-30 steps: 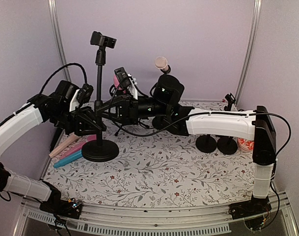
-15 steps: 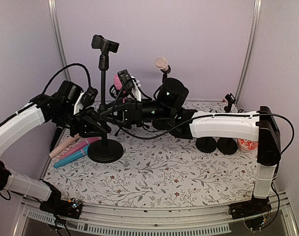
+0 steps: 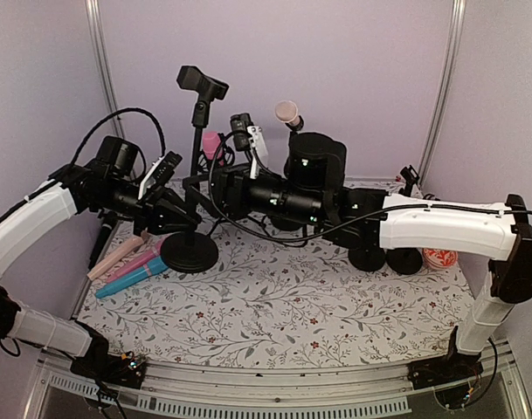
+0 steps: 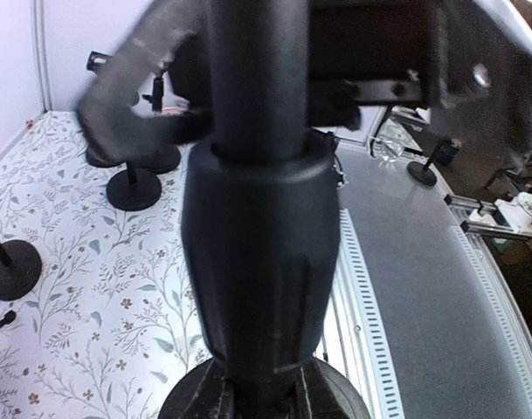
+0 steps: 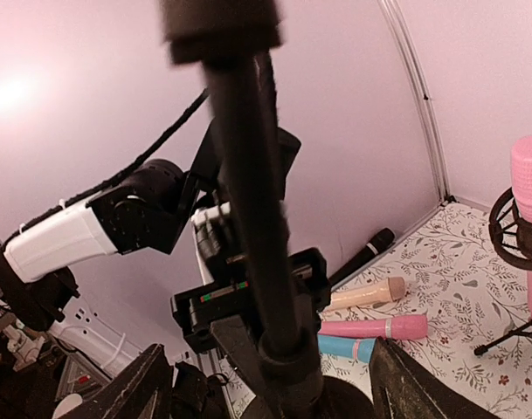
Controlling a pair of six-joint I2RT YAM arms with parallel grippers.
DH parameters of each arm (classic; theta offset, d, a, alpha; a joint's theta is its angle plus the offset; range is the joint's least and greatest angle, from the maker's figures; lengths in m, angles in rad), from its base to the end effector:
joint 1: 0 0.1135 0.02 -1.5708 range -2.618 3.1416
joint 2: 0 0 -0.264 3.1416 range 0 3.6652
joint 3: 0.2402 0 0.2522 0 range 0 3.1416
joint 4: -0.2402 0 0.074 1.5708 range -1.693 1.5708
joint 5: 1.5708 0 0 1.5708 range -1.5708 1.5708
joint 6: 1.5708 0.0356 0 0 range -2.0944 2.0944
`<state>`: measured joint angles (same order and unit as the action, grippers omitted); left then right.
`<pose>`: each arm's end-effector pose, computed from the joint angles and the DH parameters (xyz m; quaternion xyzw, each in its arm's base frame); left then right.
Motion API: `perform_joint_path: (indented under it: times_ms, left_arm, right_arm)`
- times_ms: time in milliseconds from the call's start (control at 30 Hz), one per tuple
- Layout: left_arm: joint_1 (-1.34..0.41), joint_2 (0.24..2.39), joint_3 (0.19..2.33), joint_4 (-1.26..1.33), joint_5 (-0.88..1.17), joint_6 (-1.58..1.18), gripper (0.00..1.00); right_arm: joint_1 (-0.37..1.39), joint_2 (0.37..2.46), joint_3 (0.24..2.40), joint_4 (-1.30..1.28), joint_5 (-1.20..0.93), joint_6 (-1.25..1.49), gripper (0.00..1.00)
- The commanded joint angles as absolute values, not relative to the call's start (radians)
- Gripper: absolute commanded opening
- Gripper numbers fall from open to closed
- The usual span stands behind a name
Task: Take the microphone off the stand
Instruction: Unscrew the knob on the stand of the microphone stand.
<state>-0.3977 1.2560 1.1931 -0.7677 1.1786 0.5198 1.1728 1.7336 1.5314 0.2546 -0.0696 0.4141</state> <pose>0.2137 -0.1254 0.3443 0.5235 0.6059 -0.4988 0.3318 0.1621 0.3920 0.3893 -0.2782 0.6297 0.5335 0.4914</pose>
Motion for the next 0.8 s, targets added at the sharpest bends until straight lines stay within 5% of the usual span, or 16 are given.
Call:
perform_joint_path:
  times_ms: [0, 267, 567, 667, 767]
  left_arm:
    - [-0.385, 1.238, 1.213, -0.645, 1.108, 0.439, 0.00]
    - [-0.384, 1.241, 1.214, -0.619, 1.093, 0.416, 0.00]
    - [-0.379, 1.236, 1.209, -0.611, 1.085, 0.411, 0.00]
    - [-0.379, 1.235, 1.204, -0.609, 1.086, 0.413, 0.00]
    - [-0.379, 1.233, 1.200, -0.609, 1.088, 0.413, 0.00]
  right_arm:
    - [1.226, 1.752, 1.599, 0.142, 0.115, 0.317, 0.78]
    - [1.240, 1.864, 1.763, 0.002, 0.261, 0.384, 0.58]
    - [1.240, 1.945, 1.876, -0.073, 0.299, 0.417, 0.47]
    - [1.240, 1.941, 1.875, -0.057, 0.298, 0.422, 0.35]
    - [1.240, 1.936, 1.873, -0.036, 0.293, 0.416, 0.13]
